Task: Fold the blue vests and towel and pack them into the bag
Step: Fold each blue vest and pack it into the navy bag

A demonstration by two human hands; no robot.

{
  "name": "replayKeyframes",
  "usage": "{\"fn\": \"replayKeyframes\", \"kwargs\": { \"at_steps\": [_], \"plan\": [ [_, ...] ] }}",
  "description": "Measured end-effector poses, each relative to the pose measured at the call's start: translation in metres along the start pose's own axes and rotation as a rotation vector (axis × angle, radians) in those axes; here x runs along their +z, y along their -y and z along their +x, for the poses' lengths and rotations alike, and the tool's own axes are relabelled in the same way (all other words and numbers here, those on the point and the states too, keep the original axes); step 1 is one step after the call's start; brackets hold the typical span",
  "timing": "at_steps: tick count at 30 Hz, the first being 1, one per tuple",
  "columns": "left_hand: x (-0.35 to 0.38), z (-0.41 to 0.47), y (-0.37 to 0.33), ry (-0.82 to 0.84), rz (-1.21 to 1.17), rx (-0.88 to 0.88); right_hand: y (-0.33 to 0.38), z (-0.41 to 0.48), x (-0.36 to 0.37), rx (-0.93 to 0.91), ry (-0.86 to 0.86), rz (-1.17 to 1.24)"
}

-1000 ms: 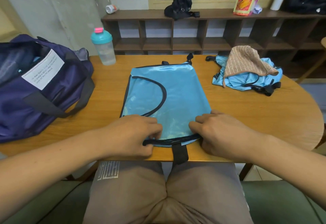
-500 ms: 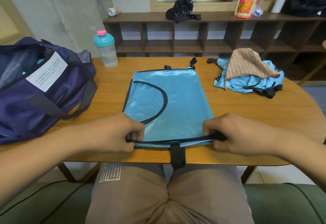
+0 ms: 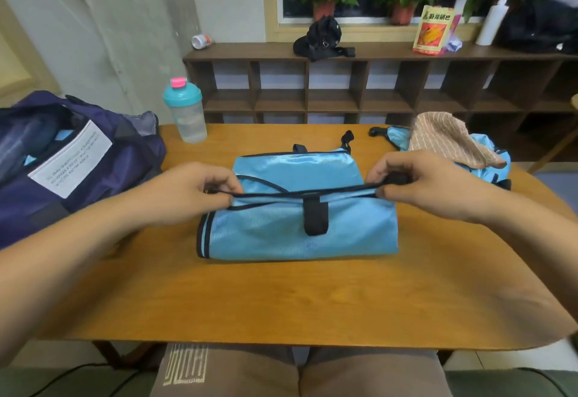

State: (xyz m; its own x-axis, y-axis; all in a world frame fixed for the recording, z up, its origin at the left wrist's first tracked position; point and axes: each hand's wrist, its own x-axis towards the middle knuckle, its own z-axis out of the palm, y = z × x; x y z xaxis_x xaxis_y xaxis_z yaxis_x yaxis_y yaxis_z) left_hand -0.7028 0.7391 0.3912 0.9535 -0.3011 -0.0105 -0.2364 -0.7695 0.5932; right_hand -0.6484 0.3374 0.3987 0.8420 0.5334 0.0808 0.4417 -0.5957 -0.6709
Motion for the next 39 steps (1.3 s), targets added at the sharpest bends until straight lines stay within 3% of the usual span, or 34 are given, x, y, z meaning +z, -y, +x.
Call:
{"fn": "replayKeyframes", "kwargs": {
  "at_steps": [4,12,23,27,30,34,39],
  "plan": [
    [-0.011,0.047,0.02,-0.149,-0.017,-0.038,-0.019,0.047,-0.002,0.06,-0.155,0.026],
    [-0.003,0.133,0.056,-0.221,-0.016,-0.12,-0.065,0.135,0.011,0.139,-0.325,0.012],
    [0.039,0.176,0.112,-0.422,0.124,-0.184,-0.11,0.173,0.062,0.141,-0.497,-0.368],
    [0.037,0.169,0.099,-0.589,0.287,-0.105,-0.097,0.168,0.066,0.017,-0.654,-0.556],
    [0.051,0.165,0.07,-0.531,0.251,0.043,-0.073,0.161,0.072,-0.177,-0.483,-0.556],
    [0.078,0.168,0.067,-0.38,0.206,0.065,-0.07,0.157,0.096,-0.3,-0.185,-0.564],
    [0.087,0.168,0.08,-0.315,0.269,0.074,-0.084,0.164,0.1,-0.281,-0.158,-0.647]
  ]
}}
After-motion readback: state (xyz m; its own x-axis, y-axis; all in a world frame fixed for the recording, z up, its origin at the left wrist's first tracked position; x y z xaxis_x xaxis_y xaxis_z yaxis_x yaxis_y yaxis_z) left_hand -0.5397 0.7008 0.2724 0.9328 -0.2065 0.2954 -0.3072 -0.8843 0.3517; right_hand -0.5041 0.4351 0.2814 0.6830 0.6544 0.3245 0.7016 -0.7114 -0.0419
